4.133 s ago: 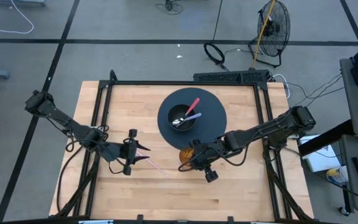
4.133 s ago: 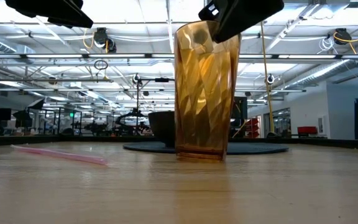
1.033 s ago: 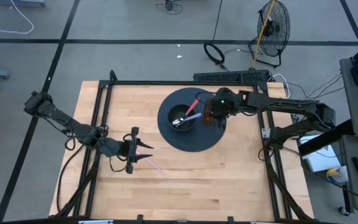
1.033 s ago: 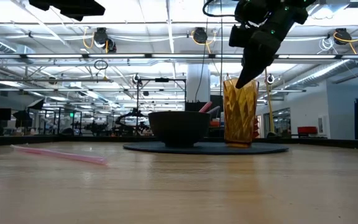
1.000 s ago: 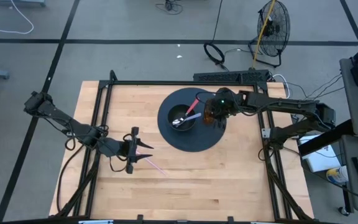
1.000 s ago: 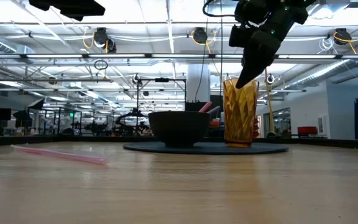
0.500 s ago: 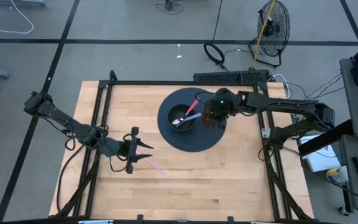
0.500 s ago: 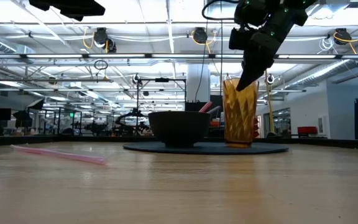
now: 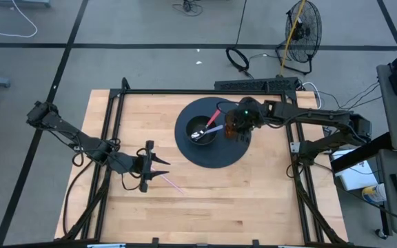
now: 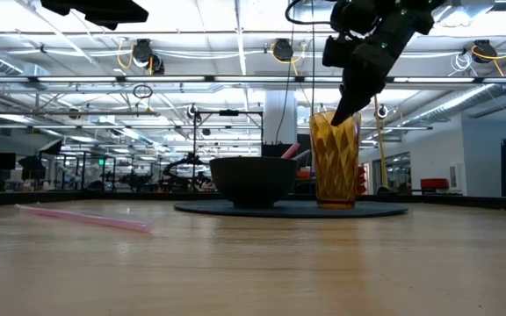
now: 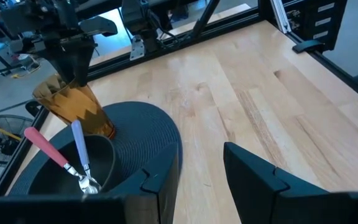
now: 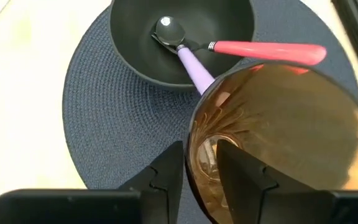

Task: Pick & Place Utensil
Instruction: Put the cup on the mat to the right of the bowl, then put the straw into the cup

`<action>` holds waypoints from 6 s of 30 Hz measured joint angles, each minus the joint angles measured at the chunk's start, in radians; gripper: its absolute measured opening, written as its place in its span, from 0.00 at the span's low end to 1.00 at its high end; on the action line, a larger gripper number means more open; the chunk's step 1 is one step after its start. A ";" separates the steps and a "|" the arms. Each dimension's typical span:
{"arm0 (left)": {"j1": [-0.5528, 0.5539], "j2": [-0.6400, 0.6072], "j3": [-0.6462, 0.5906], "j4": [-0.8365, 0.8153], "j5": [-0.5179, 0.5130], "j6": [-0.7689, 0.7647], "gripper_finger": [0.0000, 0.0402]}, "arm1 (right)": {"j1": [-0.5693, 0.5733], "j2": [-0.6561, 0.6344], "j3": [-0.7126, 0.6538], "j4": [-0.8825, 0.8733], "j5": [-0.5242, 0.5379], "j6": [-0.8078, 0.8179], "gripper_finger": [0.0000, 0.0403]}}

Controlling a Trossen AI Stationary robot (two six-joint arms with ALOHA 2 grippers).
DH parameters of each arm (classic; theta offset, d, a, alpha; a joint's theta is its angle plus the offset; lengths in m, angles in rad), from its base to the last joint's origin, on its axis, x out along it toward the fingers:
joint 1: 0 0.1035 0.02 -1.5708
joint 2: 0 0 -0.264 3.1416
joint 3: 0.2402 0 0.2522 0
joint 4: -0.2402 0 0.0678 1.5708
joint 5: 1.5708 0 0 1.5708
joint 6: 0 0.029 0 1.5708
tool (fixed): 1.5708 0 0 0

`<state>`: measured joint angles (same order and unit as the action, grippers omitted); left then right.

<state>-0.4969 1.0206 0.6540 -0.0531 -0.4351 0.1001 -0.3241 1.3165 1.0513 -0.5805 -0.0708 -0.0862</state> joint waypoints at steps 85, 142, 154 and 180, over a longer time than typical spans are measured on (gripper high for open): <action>0.189 0.446 0.002 -0.454 0.348 -0.267 0.31 | 0.956 -0.188 -0.026 0.323 0.127 -0.087 0.25; 0.269 0.599 0.133 0.273 0.379 0.020 0.02 | 0.961 -0.188 -0.073 0.320 0.417 -0.035 0.25; 0.267 0.668 0.255 0.268 0.390 0.102 0.01 | 0.973 -0.306 -0.289 0.352 0.497 0.122 0.25; 0.286 0.668 0.258 0.448 0.346 0.160 0.03 | 0.826 -0.211 -0.774 1.565 0.315 -0.250 0.26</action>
<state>-0.2111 1.6886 0.9119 0.3951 -0.0891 0.2600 0.5019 1.1052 0.2778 0.9843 0.2441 -0.3357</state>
